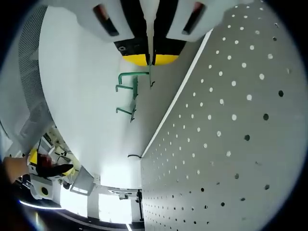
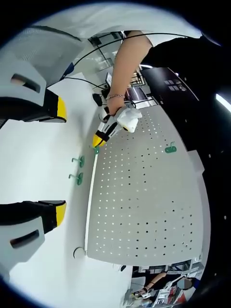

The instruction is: Insert the hook assembly into the mounting plate slot until the hook locks in place.

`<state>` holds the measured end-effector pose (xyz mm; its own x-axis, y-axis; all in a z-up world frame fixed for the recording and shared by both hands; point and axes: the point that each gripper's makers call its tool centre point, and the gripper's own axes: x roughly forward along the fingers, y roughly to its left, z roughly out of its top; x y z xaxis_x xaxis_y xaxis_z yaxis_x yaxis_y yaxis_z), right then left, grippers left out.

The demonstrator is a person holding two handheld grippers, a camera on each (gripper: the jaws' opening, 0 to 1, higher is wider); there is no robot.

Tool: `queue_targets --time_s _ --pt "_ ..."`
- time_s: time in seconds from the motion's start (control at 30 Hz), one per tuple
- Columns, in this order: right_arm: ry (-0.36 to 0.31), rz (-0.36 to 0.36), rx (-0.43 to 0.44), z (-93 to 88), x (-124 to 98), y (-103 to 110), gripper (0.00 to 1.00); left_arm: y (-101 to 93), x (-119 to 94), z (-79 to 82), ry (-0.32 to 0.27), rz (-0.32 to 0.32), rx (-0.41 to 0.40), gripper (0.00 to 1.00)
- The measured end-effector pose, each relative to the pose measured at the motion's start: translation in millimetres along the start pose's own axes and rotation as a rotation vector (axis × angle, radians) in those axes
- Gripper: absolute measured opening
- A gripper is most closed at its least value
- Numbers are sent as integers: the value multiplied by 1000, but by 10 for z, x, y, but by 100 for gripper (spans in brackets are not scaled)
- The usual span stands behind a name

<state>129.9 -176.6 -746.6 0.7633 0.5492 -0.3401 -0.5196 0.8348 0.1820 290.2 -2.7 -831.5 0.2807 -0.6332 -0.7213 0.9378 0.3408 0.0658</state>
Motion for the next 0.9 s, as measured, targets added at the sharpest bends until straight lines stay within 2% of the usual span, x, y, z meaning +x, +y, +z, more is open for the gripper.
queue_targets --time_s 0.07,0.17,0.47,0.53,0.67,0.9 --pt "-1 0 0 -1 -1 -4 63 -13 -20 35 -23 4 -18 2" --pt "-5 -1 0 7 -1 -5 63 -28 -27 23 -26 11 -19 2" --pt "-24 2 12 62 10 0 63 -46 -142 130 -119 46 -83 2" --pt "-29 3 13 76 12 7 63 -13 -187 172 -144 93 -59 2" --pt "-43 3 20 121 8 23 63 -10 -239 206 -176 116 -65 2" --pt "-48 3 18 138 1 35 63 -36 -325 276 -229 123 -109 2"
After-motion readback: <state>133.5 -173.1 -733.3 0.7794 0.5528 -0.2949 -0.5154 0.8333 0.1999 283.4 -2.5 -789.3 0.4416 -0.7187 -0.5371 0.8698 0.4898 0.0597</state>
